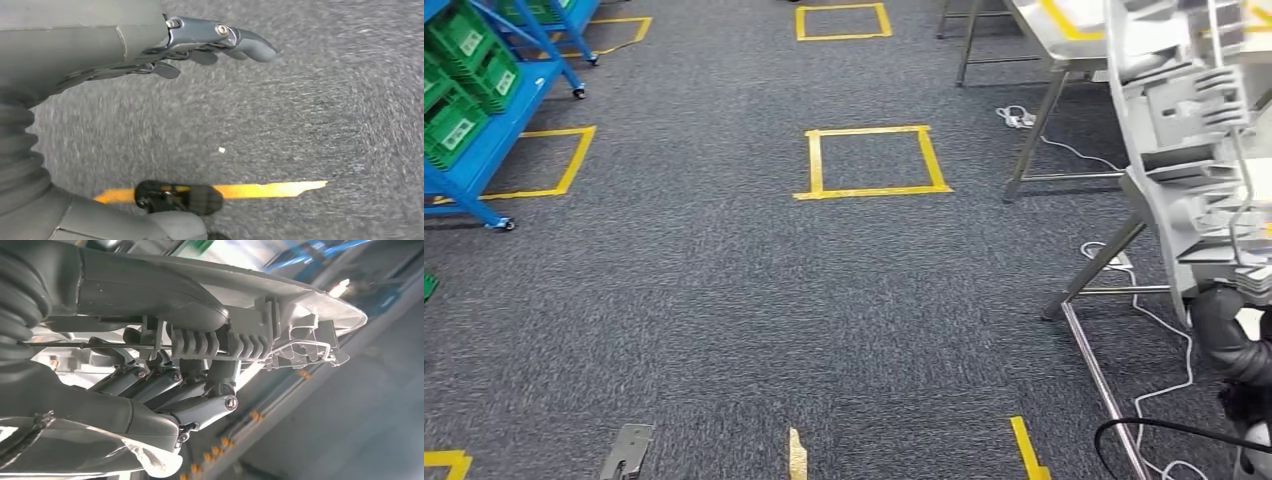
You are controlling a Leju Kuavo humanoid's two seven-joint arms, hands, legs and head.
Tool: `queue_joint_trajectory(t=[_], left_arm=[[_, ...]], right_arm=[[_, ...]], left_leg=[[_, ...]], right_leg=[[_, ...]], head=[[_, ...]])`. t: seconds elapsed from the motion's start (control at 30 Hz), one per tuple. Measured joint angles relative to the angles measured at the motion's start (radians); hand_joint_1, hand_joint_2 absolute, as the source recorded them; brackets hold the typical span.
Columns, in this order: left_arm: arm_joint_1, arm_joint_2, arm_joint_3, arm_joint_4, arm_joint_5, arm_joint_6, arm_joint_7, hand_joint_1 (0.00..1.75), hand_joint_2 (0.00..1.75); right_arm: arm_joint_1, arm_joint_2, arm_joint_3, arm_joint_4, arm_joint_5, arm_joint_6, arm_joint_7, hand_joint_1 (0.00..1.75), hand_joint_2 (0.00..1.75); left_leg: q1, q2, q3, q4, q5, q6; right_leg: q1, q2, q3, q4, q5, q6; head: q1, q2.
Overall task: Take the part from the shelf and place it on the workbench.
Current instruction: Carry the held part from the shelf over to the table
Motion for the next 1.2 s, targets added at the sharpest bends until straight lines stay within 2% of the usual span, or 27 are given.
queue_joint_trajectory(t=[0.03,0.1,0.13,0.17,0.23,0.3,0.33,0.37,0.4,0.43,0.5,0.53,0.6,0.63,0.7,0.73,0.8,0.83,0.87,0.9,0.93,0.97,1.0,1.07,1.1,1.13,1.2], left_arm=[[0.000,0.001,0.000,0.000,0.000,0.000,0.000,0.00,1.75],[0.000,0.001,0.000,0.000,0.002,0.000,0.000,0.00,1.75],[-0.001,0.001,0.000,0.000,0.002,0.000,0.000,0.00,1.75],[-0.001,0.000,0.001,0.000,0.001,0.000,0.000,0.00,1.75],[-0.001,-0.001,0.001,0.000,0.000,0.000,0.000,0.00,1.75],[0.002,-0.003,0.001,0.000,-0.001,0.000,0.000,0.00,1.75],[0.002,-0.004,0.001,0.000,-0.002,0.000,0.000,0.00,1.75],[0.002,-0.004,0.001,0.000,-0.002,0.000,0.000,0.00,1.75],[0.001,-0.005,0.001,0.000,-0.002,0.000,0.000,0.00,1.75],[0.000,-0.006,0.001,0.000,-0.002,0.000,0.000,0.00,1.75],[-0.002,-0.007,0.001,0.000,-0.002,0.000,0.000,0.00,1.75],[-0.002,-0.007,0.001,0.000,-0.002,0.000,0.000,0.00,1.75],[-0.003,-0.007,0.001,0.000,-0.002,0.000,0.000,0.00,1.75],[-0.004,-0.007,0.001,0.000,-0.003,0.000,0.000,0.00,1.75],[-0.006,-0.007,0.001,0.000,-0.004,0.000,0.000,0.00,1.75],[-0.005,-0.007,0.001,0.000,-0.004,0.000,0.000,0.00,1.75],[-0.001,-0.008,0.001,0.000,-0.007,0.000,0.001,0.00,1.75],[0.001,-0.008,0.001,0.000,-0.008,0.000,0.002,0.00,1.75],[0.003,-0.008,0.001,0.000,-0.009,0.000,0.002,0.00,1.75],[0.004,-0.008,0.001,0.000,-0.010,0.000,0.003,0.00,1.75],[0.004,-0.007,0.001,0.000,-0.010,0.000,0.003,0.00,1.75],[0.004,-0.006,0.001,0.000,-0.011,0.000,0.003,0.00,1.75],[0.004,-0.006,0.001,0.000,-0.011,0.000,0.003,0.00,1.75],[0.004,-0.004,0.001,0.000,-0.011,0.000,0.003,0.00,1.75],[0.004,-0.005,0.001,0.000,-0.011,0.000,0.003,0.00,1.75],[0.004,-0.005,0.001,0.000,-0.012,0.000,0.003,0.00,1.75],[0.003,-0.004,0.001,0.000,-0.012,0.000,0.003,0.00,1.75]], right_arm=[[0.006,0.000,-0.004,0.000,0.021,-0.014,0.002,1.75,1.75],[0.021,-0.001,-0.015,-0.001,0.054,-0.040,0.009,1.75,1.75],[0.028,-0.002,-0.021,-0.002,0.068,-0.049,0.013,1.75,1.75],[0.034,-0.003,-0.025,-0.002,0.083,-0.059,0.017,1.75,1.75],[0.044,-0.005,-0.029,-0.002,0.116,-0.082,0.028,1.75,1.75],[0.055,-0.006,-0.035,-0.002,0.145,-0.106,0.039,1.75,1.75],[0.060,-0.006,-0.038,-0.001,0.154,-0.115,0.045,1.75,1.75],[0.065,-0.006,-0.042,-0.001,0.160,-0.121,0.048,1.75,1.75],[0.067,-0.006,-0.044,-0.001,0.164,-0.123,0.050,1.75,1.75],[0.069,-0.007,-0.047,-0.001,0.166,-0.124,0.051,1.75,1.75],[0.072,-0.009,-0.050,-0.001,0.169,-0.125,0.051,1.75,1.75],[0.074,-0.010,-0.052,-0.001,0.170,-0.126,0.051,1.75,1.75],[0.078,-0.011,-0.053,-0.001,0.174,-0.130,0.053,1.75,1.75],[0.081,-0.012,-0.054,-0.001,0.177,-0.134,0.054,1.75,1.75],[0.088,-0.014,-0.056,-0.001,0.182,-0.143,0.061,1.75,1.75],[0.091,-0.015,-0.058,-0.002,0.183,-0.147,0.064,1.75,1.75],[0.100,-0.015,-0.064,-0.002,0.186,-0.157,0.069,1.75,1.75],[0.106,-0.015,-0.069,-0.002,0.187,-0.162,0.071,1.75,1.75],[0.112,-0.015,-0.074,-0.002,0.188,-0.167,0.072,1.75,1.75],[0.119,-0.015,-0.079,-0.002,0.190,-0.172,0.073,1.75,1.75],[0.125,-0.015,-0.084,-0.002,0.193,-0.176,0.075,1.75,1.75],[0.129,-0.016,-0.089,-0.002,0.196,-0.180,0.079,1.75,1.75],[0.133,-0.016,-0.094,-0.001,0.199,-0.185,0.082,1.75,1.75],[0.139,-0.016,-0.104,-0.001,0.206,-0.195,0.089,1.75,1.75],[0.144,-0.016,-0.110,0.000,0.209,-0.199,0.091,1.75,1.75],[0.151,-0.016,-0.116,0.000,0.213,-0.202,0.094,1.75,1.75],[0.163,-0.017,-0.128,0.003,0.220,-0.204,0.103,1.75,1.75]], left_leg=[[-0.002,-0.014,0.008,-0.022,0.003,0.004],[-0.003,0.000,0.013,-0.044,0.004,0.008],[-0.002,0.013,0.017,-0.058,0.008,0.009],[0.000,0.025,0.021,-0.071,0.014,0.010],[-0.001,0.051,0.024,-0.084,0.023,0.012],[-0.003,0.076,0.021,-0.084,0.023,0.014],[-0.003,0.089,0.021,-0.083,0.023,0.014],[-0.003,0.101,0.020,-0.083,0.023,0.013],[-0.003,0.113,0.020,-0.082,0.022,0.012],[-0.004,0.123,0.021,-0.079,0.020,0.009],[-0.009,0.140,0.020,-0.071,0.014,0.000],[-0.012,0.147,0.019,-0.067,0.012,-0.004],[-0.012,0.161,0.019,-0.063,0.010,-0.010],[-0.010,0.156,0.018,-0.058,0.004,-0.014],[-0.004,0.123,-0.001,-0.005,-0.036,-0.026],[0.000,0.102,-0.023,0.050,-0.070,-0.031],[0.004,0.084,-0.079,0.184,-0.131,-0.035],[0.005,0.082,-0.095,0.224,-0.141,-0.035],[0.006,0.081,-0.096,0.228,-0.130,-0.034],[0.007,0.078,-0.079,0.193,-0.102,-0.032],[0.008,0.067,-0.049,0.129,-0.063,-0.029],[0.010,0.046,-0.017,0.061,-0.031,-0.026],[0.011,0.027,0.008,0.003,-0.010,-0.023],[0.010,0.006,0.027,-0.048,-0.004,-0.020],[0.009,0.014,0.027,-0.055,-0.004,-0.018],[0.009,0.024,0.027,-0.060,-0.001,-0.013],[0.010,0.044,0.027,-0.071,0.007,0.000]], right_leg=[[-0.004,0.010,-0.005,-0.001,0.004,0.006],[-0.009,0.026,-0.015,-0.006,0.013,0.020],[-0.008,0.018,-0.021,-0.005,0.011,0.024],[-0.005,-0.002,-0.032,0.011,-0.002,0.027],[0.000,-0.056,-0.075,0.102,-0.058,0.029],[0.000,-0.076,-0.122,0.218,-0.111,0.036],[0.000,-0.079,-0.128,0.242,-0.115,0.040],[0.000,-0.083,-0.115,0.230,-0.103,0.043],[0.000,-0.091,-0.082,0.178,-0.077,0.044],[0.000,-0.110,-0.038,0.105,-0.051,0.045],[0.005,-0.142,0.032,-0.007,-0.023,0.035],[0.007,-0.148,0.044,-0.027,-0.023,0.027],[0.010,-0.130,0.043,-0.028,-0.019,0.012],[0.009,-0.122,0.041,-0.029,-0.016,0.007],[0.006,-0.107,0.040,-0.031,-0.012,-0.003],[0.005,-0.100,0.039,-0.031,-0.010,-0.006],[0.005,-0.083,0.037,-0.031,-0.009,-0.010],[0.006,-0.073,0.036,-0.031,-0.008,-0.011],[0.006,-0.062,0.036,-0.030,-0.008,-0.011],[0.006,-0.051,0.036,-0.030,-0.007,-0.010],[0.005,-0.040,0.037,-0.030,-0.006,-0.009],[0.005,-0.030,0.036,-0.029,-0.005,-0.006],[0.005,-0.019,0.033,-0.029,-0.003,-0.003],[0.002,-0.002,0.022,-0.028,0.004,0.009],[0.000,0.007,0.016,-0.030,0.008,0.017],[-0.002,0.005,0.010,-0.030,0.008,0.023],[-0.001,-0.031,-0.012,0.004,-0.018,0.029]], head=[[0.000,0.000],[-0.001,0.000],[-0.001,0.000],[0.002,0.000],[0.005,0.000],[0.007,0.000],[0.007,0.000],[0.007,0.000],[0.007,0.000],[0.007,0.000],[0.006,0.000],[0.005,0.000],[0.003,0.000],[0.002,0.000],[0.000,0.000],[-0.001,0.000],[-0.002,0.000],[-0.001,0.000],[-0.002,0.000],[-0.002,0.000],[-0.002,0.000],[-0.001,0.000],[-0.001,0.000],[-0.001,0.000],[-0.001,0.000],[-0.002,0.000],[0.002,0.000]])
